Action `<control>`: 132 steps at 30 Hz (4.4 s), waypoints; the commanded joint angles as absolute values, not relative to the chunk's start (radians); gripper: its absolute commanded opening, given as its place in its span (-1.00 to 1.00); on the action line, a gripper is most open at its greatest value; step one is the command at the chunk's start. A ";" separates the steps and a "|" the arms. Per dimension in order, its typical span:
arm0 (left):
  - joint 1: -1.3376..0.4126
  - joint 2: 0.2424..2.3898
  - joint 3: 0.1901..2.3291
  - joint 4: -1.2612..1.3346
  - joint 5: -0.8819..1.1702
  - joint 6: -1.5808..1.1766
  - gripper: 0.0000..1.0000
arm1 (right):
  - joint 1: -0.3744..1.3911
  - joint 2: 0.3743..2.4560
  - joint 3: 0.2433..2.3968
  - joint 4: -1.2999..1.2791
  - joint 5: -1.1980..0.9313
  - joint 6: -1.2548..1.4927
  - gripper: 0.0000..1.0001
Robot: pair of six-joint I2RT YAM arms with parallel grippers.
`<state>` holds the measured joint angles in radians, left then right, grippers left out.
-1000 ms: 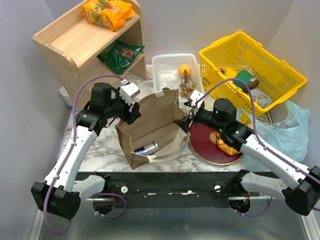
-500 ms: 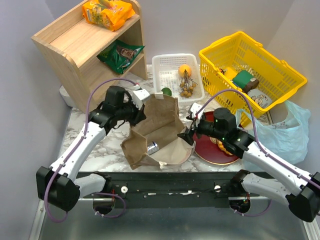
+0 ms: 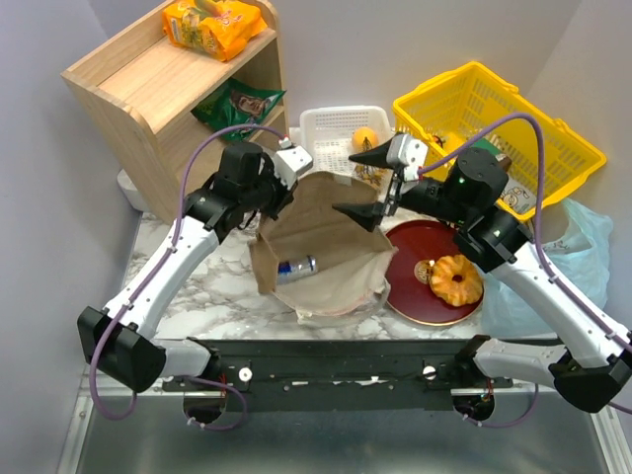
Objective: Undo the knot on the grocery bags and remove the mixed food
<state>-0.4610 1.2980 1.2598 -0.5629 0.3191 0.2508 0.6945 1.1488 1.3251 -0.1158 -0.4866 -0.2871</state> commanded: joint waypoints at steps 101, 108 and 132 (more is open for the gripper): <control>-0.190 1.256 1.334 -0.676 0.569 -0.080 -1.00 | 0.959 1.478 1.154 -0.172 -0.406 -0.898 -0.99; -0.186 1.287 1.414 -0.895 0.459 0.102 -1.00 | 0.939 1.220 1.138 -0.239 -0.405 -0.700 -0.99; 0.371 1.011 1.141 -0.915 0.132 1.759 -1.00 | 0.770 1.197 1.367 -0.150 -0.353 -0.370 -0.99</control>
<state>0.3031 1.0439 1.1522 -1.1667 0.0792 1.3952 0.7750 1.2083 1.3724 -0.2481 -0.3729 -0.4068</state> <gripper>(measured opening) 0.049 0.476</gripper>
